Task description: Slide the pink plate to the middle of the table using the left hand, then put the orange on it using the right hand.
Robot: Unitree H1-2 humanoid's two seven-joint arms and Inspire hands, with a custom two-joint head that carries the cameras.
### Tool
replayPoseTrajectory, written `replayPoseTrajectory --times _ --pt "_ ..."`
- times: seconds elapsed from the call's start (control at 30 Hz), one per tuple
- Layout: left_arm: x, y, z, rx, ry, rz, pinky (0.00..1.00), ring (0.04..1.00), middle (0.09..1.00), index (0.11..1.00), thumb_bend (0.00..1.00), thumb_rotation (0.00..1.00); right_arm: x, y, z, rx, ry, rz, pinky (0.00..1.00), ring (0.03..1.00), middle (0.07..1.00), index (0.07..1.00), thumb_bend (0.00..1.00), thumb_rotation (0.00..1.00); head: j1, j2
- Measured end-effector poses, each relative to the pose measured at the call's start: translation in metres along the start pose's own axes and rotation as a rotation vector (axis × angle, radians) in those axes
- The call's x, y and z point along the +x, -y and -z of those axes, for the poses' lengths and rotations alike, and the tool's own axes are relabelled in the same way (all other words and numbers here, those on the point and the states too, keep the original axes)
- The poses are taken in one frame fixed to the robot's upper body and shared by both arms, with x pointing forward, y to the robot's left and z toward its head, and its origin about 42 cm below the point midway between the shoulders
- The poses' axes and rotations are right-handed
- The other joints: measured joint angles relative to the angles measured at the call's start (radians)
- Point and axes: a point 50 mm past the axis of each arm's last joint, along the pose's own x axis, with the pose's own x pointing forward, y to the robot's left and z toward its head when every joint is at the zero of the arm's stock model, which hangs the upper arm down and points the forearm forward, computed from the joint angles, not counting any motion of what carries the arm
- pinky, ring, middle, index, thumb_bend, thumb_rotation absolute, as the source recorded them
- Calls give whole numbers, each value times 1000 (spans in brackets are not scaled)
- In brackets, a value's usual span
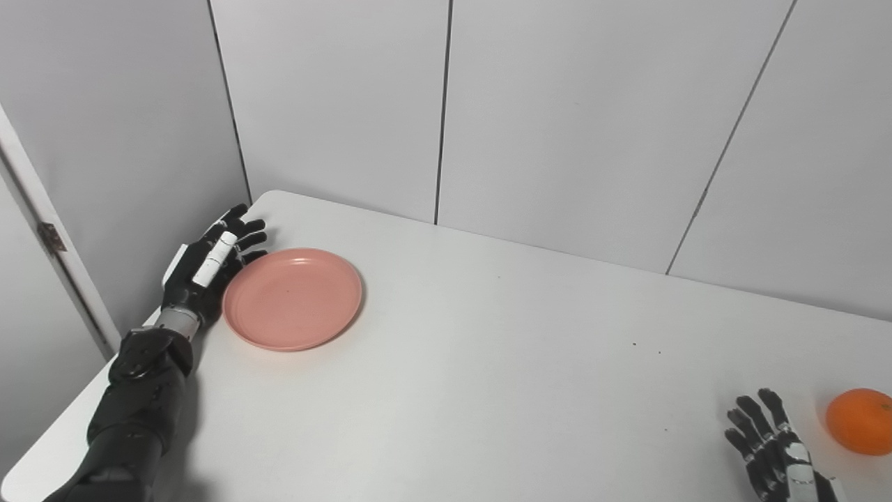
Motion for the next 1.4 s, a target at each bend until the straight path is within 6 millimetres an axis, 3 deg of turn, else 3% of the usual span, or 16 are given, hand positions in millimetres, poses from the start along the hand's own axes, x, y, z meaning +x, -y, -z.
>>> replayPoseTrajectory --times 0.2,0.53,0.77,1.4 --pt "-7 14 0 68 5 12 745 833 827 879 1000 636 -3 -3 0 5 -2 -2 938 931 933 971 806 945 -5 3" --pt "-14 40 -3 175 -7 75 844 849 804 911 1000 684 -3 -3 1 3 -10 1 931 925 924 968 806 940 -9 6" --pt "-16 44 -5 166 -17 86 856 857 826 906 1000 665 -3 -4 0 5 -9 1 928 919 918 962 801 929 -11 8" --pt "-19 63 3 106 -4 90 755 829 848 910 1000 678 -4 -4 1 8 -9 1 912 909 911 957 803 912 -17 17"
